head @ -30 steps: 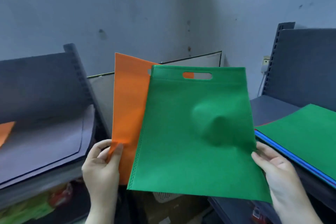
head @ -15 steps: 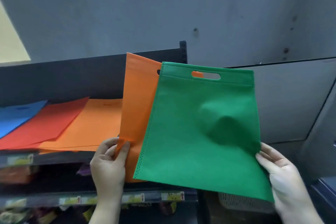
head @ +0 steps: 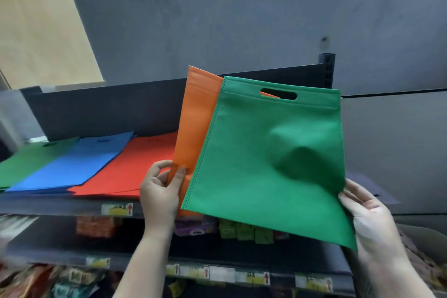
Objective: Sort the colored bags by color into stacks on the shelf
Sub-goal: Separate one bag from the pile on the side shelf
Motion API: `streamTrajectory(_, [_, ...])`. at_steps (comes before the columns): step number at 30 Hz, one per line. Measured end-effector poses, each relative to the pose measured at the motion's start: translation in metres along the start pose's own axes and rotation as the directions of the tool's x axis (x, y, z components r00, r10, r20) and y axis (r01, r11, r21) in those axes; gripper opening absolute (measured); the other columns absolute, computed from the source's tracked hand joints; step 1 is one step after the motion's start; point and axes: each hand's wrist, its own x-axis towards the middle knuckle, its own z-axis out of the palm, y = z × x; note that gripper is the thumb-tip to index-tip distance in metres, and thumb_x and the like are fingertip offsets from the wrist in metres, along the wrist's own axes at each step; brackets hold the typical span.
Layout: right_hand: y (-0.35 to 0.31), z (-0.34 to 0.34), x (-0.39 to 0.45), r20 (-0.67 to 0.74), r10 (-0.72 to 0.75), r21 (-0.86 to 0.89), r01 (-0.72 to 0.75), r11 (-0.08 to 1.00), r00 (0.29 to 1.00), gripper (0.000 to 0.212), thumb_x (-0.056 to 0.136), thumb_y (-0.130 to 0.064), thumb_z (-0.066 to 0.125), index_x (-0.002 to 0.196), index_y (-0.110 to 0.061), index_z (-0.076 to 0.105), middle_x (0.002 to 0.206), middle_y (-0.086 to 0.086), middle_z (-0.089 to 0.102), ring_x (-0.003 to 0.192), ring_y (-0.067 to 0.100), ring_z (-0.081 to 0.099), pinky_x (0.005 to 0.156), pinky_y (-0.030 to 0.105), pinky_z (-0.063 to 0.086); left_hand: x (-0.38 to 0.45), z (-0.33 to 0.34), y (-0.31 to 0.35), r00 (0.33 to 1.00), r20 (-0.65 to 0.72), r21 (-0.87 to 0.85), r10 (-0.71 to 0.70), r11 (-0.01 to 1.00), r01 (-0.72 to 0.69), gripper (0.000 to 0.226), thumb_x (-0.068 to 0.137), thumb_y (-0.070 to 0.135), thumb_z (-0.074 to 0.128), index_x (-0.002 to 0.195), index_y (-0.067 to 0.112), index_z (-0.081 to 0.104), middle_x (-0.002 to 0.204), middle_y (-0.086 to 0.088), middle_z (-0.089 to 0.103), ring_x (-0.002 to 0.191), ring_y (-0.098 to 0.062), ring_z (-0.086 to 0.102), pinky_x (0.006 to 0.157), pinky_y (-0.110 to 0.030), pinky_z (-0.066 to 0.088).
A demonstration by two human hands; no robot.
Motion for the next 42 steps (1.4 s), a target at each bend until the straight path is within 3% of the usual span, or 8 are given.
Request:
streamTrajectory(9, [0.008, 0.058, 0.052, 0.080, -0.054, -0.071, 0.060, 0.996, 0.995, 0.032, 0.095, 0.006, 0.043, 0.098, -0.015, 0.066, 0.079, -0.004, 0.075, 0.070, 0.010, 0.072, 0.056, 0.020, 0.055, 0.068, -0.008, -0.049, 0.998, -0.013, 0.282, -0.063, 0.957, 0.064, 0.016, 0.083, 0.006, 0.069, 0.088, 0.017, 0.058, 0.075, 0.002, 0.061, 0.070, -0.017, 0.053, 0.053, -0.028, 0.040])
streamTrajectory(16, [0.023, 0.090, 0.078, 0.173, 0.014, -0.070, -0.001, 0.998, 0.985, 0.032, 0.096, 0.004, 0.043, 0.099, -0.016, 0.067, 0.083, -0.002, 0.075, 0.073, 0.012, 0.072, 0.056, 0.022, 0.056, 0.103, -0.013, -0.072, 0.979, -0.039, 0.586, -0.199, 0.789, 0.184, 0.026, 0.089, -0.002, 0.047, 0.071, 0.016, 0.047, 0.071, 0.002, 0.049, 0.073, -0.019, 0.043, 0.055, -0.030, 0.028])
streamTrajectory(21, [0.042, 0.123, 0.072, 0.290, 0.024, -0.084, 0.000, 0.996, 0.957, 0.033, 0.095, 0.004, 0.044, 0.095, -0.018, 0.069, 0.086, 0.001, 0.075, 0.076, 0.013, 0.072, 0.059, 0.021, 0.056, 0.090, -0.055, -0.033, 0.938, -0.168, 0.253, -0.302, 0.907, 0.337, 0.025, 0.098, 0.011, 0.047, 0.076, 0.018, 0.058, 0.071, 0.006, 0.056, 0.078, -0.018, 0.053, 0.060, -0.015, 0.043])
streamTrajectory(25, [0.069, 0.169, 0.048, 0.409, 0.078, -0.074, -0.052, 0.996, 0.909, 0.036, 0.095, 0.003, 0.045, 0.089, -0.019, 0.073, 0.085, 0.001, 0.075, 0.074, 0.013, 0.072, 0.060, 0.022, 0.057, 0.057, -0.120, 0.012, 0.925, 0.106, -0.296, -0.364, 0.877, 0.379, 0.050, 0.092, 0.053, 0.039, 0.097, 0.019, 0.075, 0.105, -0.007, 0.072, 0.097, -0.019, 0.069, 0.069, -0.025, 0.057])
streamTrajectory(27, [0.086, 0.194, 0.029, 0.458, 0.116, -0.097, -0.080, 0.992, 0.881, 0.034, 0.096, 0.004, 0.044, 0.096, -0.017, 0.070, 0.084, -0.001, 0.075, 0.072, 0.012, 0.071, 0.060, 0.022, 0.057, 0.040, -0.150, 0.029, 0.928, 0.122, -0.328, -0.352, 0.868, 0.373, 0.050, 0.089, 0.049, 0.046, 0.115, 0.012, 0.069, 0.120, -0.007, 0.067, 0.107, -0.017, 0.065, 0.074, -0.024, 0.055])
streamTrajectory(30, [0.114, 0.232, -0.006, 0.538, 0.179, -0.145, -0.119, 0.982, 0.824, 0.033, 0.097, 0.000, 0.045, 0.097, -0.021, 0.070, 0.085, -0.001, 0.075, 0.069, 0.012, 0.070, 0.054, 0.022, 0.055, 0.018, -0.198, 0.045, 0.919, -0.111, -0.348, -0.378, 0.881, 0.321, 0.042, 0.091, 0.030, 0.052, 0.118, -0.001, 0.057, 0.115, 0.003, 0.065, 0.086, -0.006, 0.071, 0.062, -0.017, 0.054])
streamTrajectory(38, [0.177, 0.328, -0.117, 0.685, 0.259, -0.208, -0.158, 0.965, 0.681, 0.034, 0.098, -0.005, 0.045, 0.100, -0.028, 0.071, 0.091, -0.005, 0.075, 0.079, 0.010, 0.070, 0.064, 0.021, 0.057, -0.031, -0.330, 0.056, 0.836, -0.403, -0.304, -0.373, 0.916, 0.262, 0.053, 0.073, 0.036, 0.061, 0.124, 0.021, 0.058, 0.113, -0.004, 0.070, 0.096, -0.020, 0.069, 0.068, -0.034, 0.057])
streamTrajectory(42, [0.200, 0.363, -0.152, 0.717, 0.286, -0.231, -0.171, 0.958, 0.635, 0.032, 0.099, -0.007, 0.044, 0.105, -0.027, 0.069, 0.098, -0.004, 0.074, 0.087, 0.013, 0.070, 0.072, 0.028, 0.058, -0.034, -0.376, 0.051, 0.789, -0.528, -0.271, -0.313, 0.943, 0.193, 0.025, 0.082, 0.031, 0.058, 0.105, 0.026, 0.065, 0.098, 0.001, 0.074, 0.083, -0.016, 0.072, 0.063, -0.036, 0.057])
